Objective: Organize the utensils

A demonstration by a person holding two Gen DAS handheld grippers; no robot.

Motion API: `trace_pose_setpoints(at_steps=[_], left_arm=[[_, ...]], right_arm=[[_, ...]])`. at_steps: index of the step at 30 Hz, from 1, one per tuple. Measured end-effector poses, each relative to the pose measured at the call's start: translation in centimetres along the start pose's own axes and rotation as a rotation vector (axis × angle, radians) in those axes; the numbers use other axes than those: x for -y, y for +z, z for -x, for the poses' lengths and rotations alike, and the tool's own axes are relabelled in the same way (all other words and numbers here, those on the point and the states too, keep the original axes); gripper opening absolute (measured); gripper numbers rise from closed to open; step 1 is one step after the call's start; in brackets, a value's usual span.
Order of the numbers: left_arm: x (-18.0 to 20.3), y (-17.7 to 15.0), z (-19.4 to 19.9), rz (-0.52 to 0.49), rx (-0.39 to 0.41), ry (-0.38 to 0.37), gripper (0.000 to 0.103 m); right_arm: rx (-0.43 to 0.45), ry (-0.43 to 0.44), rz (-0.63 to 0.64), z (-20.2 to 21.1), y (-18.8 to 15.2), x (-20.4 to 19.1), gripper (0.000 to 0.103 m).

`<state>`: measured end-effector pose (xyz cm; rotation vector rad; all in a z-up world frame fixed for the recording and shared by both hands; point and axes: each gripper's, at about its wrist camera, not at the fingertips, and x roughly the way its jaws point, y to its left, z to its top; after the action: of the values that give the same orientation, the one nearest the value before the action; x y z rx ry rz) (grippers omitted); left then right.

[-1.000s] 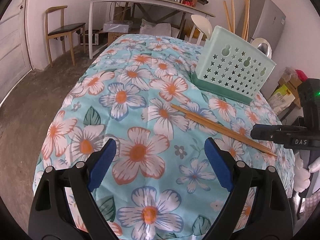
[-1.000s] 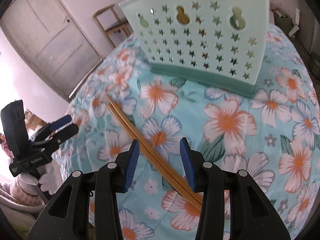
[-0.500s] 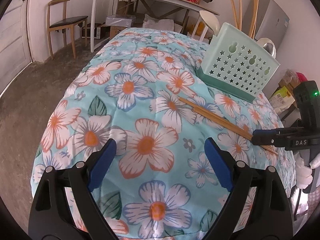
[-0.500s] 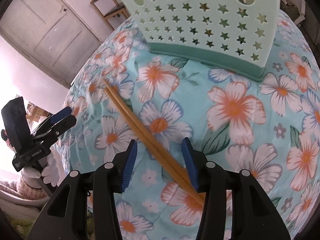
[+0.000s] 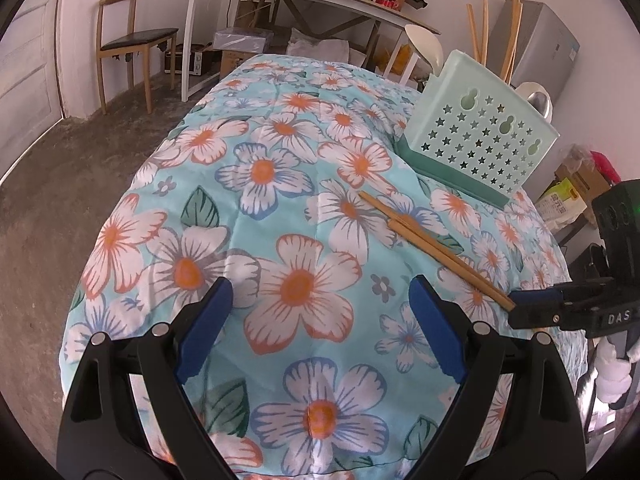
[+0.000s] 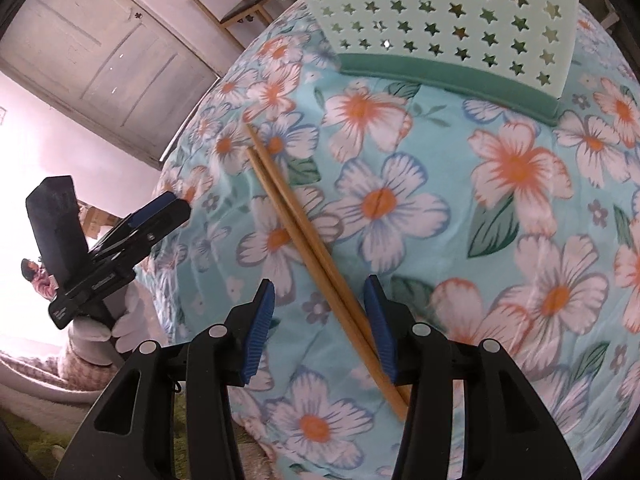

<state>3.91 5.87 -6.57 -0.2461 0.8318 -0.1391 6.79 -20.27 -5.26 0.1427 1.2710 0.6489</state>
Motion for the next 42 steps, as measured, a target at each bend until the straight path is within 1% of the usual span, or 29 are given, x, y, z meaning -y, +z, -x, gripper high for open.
trace_pose_setpoints(at_steps=[3,12,20,23,27,29,31,33,34,35,36,37,42], left_arm=[[0.1,0.0,0.0,-0.001,0.001,0.000,0.086],[0.2,0.2,0.0,-0.010,0.011,0.003,0.086],[0.6,0.2,0.0,-0.019,0.021,0.002,0.086],[0.4,0.3,0.4,-0.001,0.046,0.007,0.086],[0.0,0.6,1.7,0.018,0.101,-0.008,0.086],[-0.1,0.6,2.3,0.027,0.124,-0.026,0.086],[0.0,0.5,2.4,0.028,0.125,-0.062,0.085],[0.5,0.5,2.3,0.014,0.119,-0.087,0.078],[0.8,0.5,2.2,0.002,0.113,-0.102,0.077],[1.1,0.5,2.1,-0.008,0.110,-0.113,0.073],[1.5,0.5,2.0,-0.018,0.106,-0.125,0.069],[1.8,0.5,1.8,-0.026,0.100,-0.138,0.067],[3.0,0.2,1.2,-0.045,0.074,-0.194,0.051]], right_arm=[[0.010,-0.007,0.003,0.3,-0.1,-0.2,0.046],[0.101,-0.046,-0.029,2.0,0.8,1.1,0.046],[0.145,-0.095,-0.025,2.4,1.2,1.6,0.046],[0.158,-0.113,-0.016,2.3,1.3,1.5,0.046],[0.185,-0.100,0.009,2.6,1.4,0.9,0.046],[0.193,-0.088,0.036,2.6,1.6,0.2,0.046],[0.192,-0.077,0.071,2.4,1.7,-0.5,0.042],[0.184,-0.068,0.103,2.0,1.9,-1.2,0.039],[0.181,-0.062,0.115,1.8,2.0,-1.4,0.038],[0.177,-0.052,0.127,1.6,2.1,-1.5,0.037],[0.174,-0.048,0.135,1.4,2.2,-1.6,0.036],[0.168,-0.045,0.144,1.1,2.4,-1.7,0.035],[0.137,-0.019,0.178,0.1,3.3,-1.7,0.029]])
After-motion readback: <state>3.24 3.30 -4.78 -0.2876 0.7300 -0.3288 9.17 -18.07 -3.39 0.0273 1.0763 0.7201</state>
